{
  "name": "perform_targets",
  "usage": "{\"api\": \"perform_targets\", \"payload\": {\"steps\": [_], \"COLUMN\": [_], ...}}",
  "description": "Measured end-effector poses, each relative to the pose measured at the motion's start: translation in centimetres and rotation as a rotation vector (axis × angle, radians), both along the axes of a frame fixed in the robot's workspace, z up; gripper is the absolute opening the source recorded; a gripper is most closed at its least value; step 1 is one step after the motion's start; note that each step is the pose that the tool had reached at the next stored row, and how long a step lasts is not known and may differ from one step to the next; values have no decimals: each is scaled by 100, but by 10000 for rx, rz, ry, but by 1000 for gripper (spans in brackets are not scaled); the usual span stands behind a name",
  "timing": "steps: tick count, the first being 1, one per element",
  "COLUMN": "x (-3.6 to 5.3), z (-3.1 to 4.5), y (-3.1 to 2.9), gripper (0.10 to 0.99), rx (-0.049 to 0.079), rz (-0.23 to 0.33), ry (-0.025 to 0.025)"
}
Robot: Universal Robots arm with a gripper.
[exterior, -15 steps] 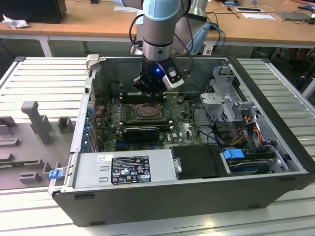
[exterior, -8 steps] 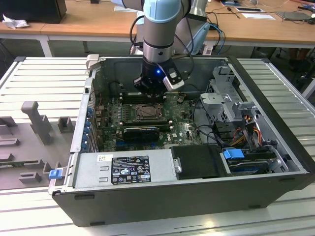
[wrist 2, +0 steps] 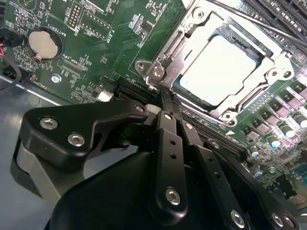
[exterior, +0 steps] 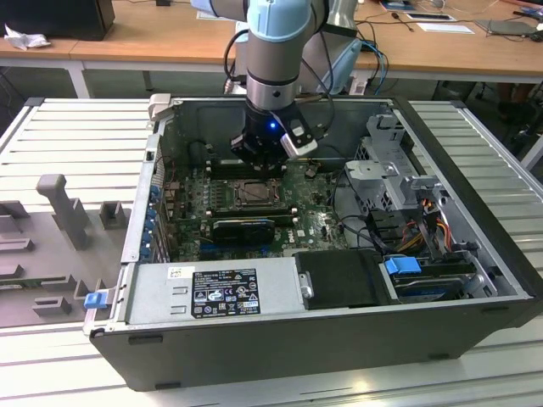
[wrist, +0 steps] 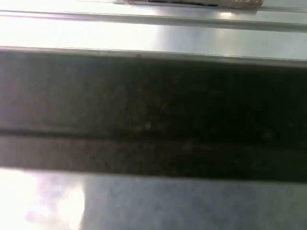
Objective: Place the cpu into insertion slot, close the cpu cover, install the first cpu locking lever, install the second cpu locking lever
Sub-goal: 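Install the first cpu locking lever, then install the second cpu locking lever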
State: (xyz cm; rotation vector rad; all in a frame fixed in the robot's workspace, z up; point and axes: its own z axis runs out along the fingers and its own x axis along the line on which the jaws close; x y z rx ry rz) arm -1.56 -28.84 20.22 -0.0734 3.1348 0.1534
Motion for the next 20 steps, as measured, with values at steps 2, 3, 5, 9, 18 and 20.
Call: {"api": "perform_targets", "payload": {"steps": [2, 3, 5, 9, 18, 20], "x": [0, 0, 1, 0, 0, 0], "z": [48, 108, 145, 146, 146, 147], "y": [0, 0, -2, -48, -105, -142], "gripper": [106, 106, 106, 106, 106, 106], "rx": [1, 0, 3, 0, -1, 0], "rz": [0, 0, 3, 1, 1, 1], "ry": [1, 2, 0, 1, 2, 2]}}
